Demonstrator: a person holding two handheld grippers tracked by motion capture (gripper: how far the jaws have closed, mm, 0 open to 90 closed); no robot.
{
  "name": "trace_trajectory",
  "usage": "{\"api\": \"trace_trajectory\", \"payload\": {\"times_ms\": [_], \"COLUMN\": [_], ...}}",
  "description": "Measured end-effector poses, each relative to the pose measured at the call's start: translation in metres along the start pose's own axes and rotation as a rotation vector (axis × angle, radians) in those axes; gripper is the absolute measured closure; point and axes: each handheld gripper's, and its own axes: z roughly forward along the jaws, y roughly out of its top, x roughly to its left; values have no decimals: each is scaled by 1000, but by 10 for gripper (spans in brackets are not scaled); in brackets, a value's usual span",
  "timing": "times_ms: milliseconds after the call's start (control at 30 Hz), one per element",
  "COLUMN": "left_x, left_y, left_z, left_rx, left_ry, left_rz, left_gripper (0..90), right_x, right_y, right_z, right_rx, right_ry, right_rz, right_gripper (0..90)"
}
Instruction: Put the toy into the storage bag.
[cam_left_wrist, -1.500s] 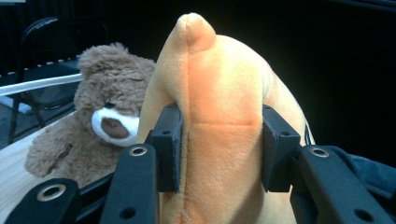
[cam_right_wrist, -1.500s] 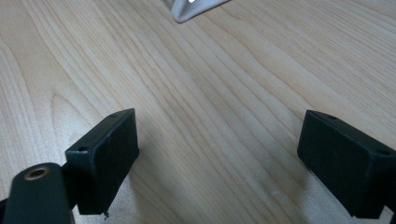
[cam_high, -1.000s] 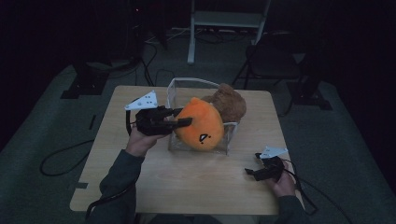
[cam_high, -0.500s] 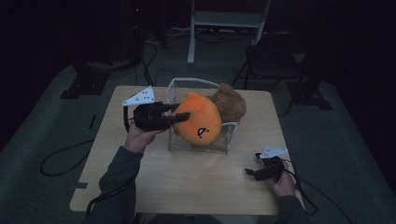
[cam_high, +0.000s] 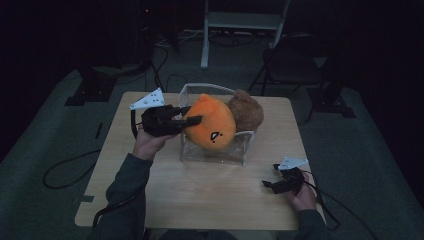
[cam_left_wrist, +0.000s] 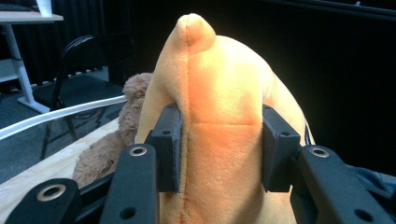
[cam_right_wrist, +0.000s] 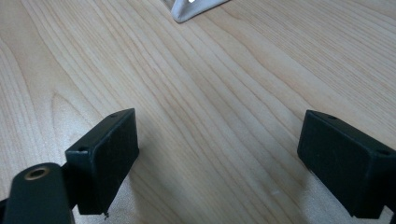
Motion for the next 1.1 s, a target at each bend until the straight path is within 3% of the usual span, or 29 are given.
{"api": "trace_trajectory", "payload": {"times_ms": [1100], "left_x": [13], "left_y": [7], "left_z": [0], "left_rx": [-14], "left_ry": [66], "left_rz": [-6], "left_gripper": [581], "right_x": [0], "right_y": [0], "right_z": [0], "right_rx": [0], "right_ry": [0], "right_rz": [0], "right_gripper": [117]}}
